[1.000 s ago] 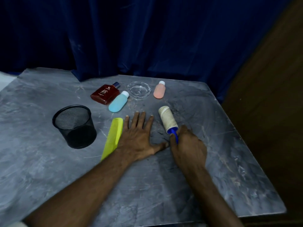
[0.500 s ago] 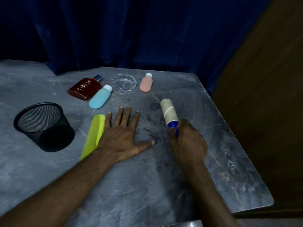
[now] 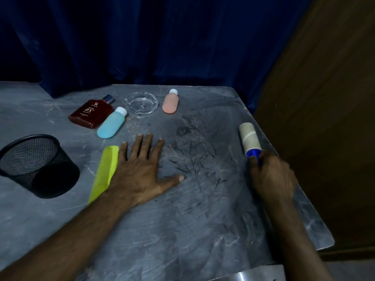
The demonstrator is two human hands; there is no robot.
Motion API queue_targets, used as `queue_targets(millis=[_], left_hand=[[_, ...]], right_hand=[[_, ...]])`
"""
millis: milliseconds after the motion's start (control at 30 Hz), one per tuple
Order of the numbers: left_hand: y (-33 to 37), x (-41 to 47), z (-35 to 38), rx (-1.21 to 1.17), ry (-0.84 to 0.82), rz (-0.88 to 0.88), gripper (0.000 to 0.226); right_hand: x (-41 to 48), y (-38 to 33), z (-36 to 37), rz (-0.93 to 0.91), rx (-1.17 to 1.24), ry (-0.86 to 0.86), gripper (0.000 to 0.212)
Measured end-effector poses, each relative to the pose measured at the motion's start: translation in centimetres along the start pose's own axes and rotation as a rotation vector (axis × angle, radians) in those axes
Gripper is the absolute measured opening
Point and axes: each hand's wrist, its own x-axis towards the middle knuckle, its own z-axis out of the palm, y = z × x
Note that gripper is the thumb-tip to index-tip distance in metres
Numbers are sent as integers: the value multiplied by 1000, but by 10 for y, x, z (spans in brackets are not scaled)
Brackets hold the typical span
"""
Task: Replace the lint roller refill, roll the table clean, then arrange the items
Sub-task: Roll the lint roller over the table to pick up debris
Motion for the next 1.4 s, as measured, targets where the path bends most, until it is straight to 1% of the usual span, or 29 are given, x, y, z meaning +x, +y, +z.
queue_targets(millis=[100, 300, 600, 800, 900, 967, 1100, 1400], left_hand=[[-1, 0, 0, 5, -5, 5, 131], [-2, 0, 1, -6, -8, 6, 131], [-2, 0, 2, -6, -4, 8, 131], [-1, 1, 2, 1, -2, 5, 129], [0, 0, 3, -14, 7, -1, 130], [0, 0, 3, -21, 12, -6, 132], [0, 2, 5, -3, 9, 0, 129], [-1, 3, 6, -3, -15, 0, 127]], right_hand=[[2, 6, -2, 15, -11, -3, 31], [-2, -3, -3, -13, -34, -3, 33], [-9, -35, 8, -113, 12, -8, 25], [-21, -69, 19, -185, 16, -12, 32], [-27, -86, 25, -219, 6, -42, 35], [-33, -97, 29, -257, 8, -49, 33], [-45, -116, 37, -317, 3, -53, 30], [-51, -123, 42, -329, 40, -51, 30]])
